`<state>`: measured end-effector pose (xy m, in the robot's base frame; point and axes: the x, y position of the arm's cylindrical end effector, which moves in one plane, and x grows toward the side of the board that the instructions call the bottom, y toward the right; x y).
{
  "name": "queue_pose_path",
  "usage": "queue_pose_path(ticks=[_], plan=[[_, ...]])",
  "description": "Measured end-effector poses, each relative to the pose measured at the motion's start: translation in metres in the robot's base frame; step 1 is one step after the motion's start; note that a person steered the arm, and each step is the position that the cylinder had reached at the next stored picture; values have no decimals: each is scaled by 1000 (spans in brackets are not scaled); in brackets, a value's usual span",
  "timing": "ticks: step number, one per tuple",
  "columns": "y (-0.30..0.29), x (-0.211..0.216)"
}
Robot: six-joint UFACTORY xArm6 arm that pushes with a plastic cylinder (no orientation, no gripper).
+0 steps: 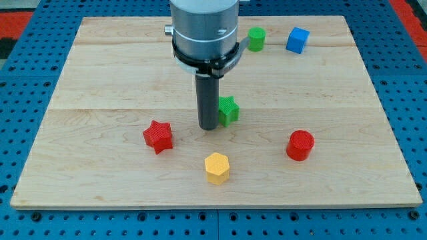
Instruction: Move yellow heart towards red star
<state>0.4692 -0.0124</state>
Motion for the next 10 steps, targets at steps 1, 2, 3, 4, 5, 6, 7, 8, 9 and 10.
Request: queue_pose_path(ticks=[1, 2, 3, 4, 5, 6, 7, 8, 9, 10], plan=[[-8, -19], [-22, -26], [5, -63], [52, -117], [56, -143], [64, -181], [60, -209], [17, -207], [-6, -197], [-27, -192]])
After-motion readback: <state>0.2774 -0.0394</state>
